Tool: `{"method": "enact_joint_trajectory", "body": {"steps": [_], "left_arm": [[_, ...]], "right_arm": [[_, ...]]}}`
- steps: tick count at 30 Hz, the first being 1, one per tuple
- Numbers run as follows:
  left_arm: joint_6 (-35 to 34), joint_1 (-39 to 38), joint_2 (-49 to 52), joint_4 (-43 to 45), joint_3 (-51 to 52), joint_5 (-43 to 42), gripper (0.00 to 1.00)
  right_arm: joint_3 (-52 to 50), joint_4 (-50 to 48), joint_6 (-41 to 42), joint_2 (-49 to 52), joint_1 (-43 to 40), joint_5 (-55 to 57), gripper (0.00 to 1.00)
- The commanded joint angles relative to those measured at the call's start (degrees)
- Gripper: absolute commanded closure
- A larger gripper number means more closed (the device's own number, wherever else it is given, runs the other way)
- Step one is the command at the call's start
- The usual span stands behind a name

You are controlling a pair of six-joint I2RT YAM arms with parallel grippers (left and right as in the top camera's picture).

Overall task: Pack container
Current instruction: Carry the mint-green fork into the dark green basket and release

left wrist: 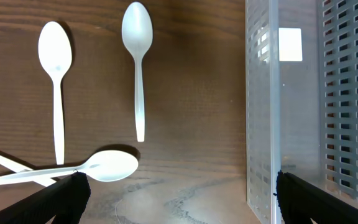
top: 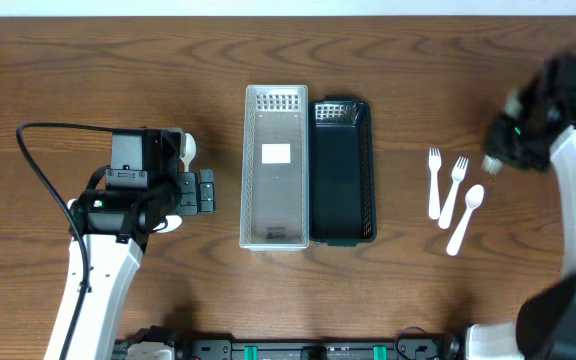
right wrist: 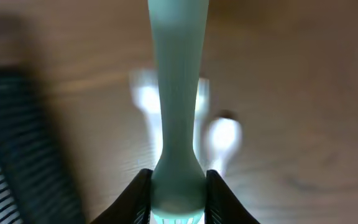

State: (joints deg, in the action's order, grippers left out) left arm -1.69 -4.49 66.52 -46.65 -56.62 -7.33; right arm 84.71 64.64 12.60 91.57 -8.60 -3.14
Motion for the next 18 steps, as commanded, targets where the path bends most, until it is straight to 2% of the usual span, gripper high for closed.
{"method": "enact_joint_trajectory", "body": {"steps": [1,5,8,13,18], "left_arm": [[-0.13,0.31,0.02,0.00,-1.01,-0.20,0.02],[-0.13,0.31,0.02,0.00,-1.01,-0.17,0.02],[-0.13,0.31,0.02,0.00,-1.01,-0.17,0.02],[-0.13,0.31,0.02,0.00,-1.01,-0.20,0.02],[-0.13,0.31,0.02,0.00,-1.01,-0.20,0.02]], "right_arm": [[6.10,2.27,1.73,-2.27,10.67,-3.15,0.99],[8.07,0.28,5.99,-1.90,23.19,-2.10,0.99],[8.07,-0.85,11.04,0.66,29.22,1.05,0.99],[8.07,-1.29,17.62,8.85,33.94,2.89,0.99],[8.07,-2.40,19.56,18.67,36.72,2.89,0.99]]}}
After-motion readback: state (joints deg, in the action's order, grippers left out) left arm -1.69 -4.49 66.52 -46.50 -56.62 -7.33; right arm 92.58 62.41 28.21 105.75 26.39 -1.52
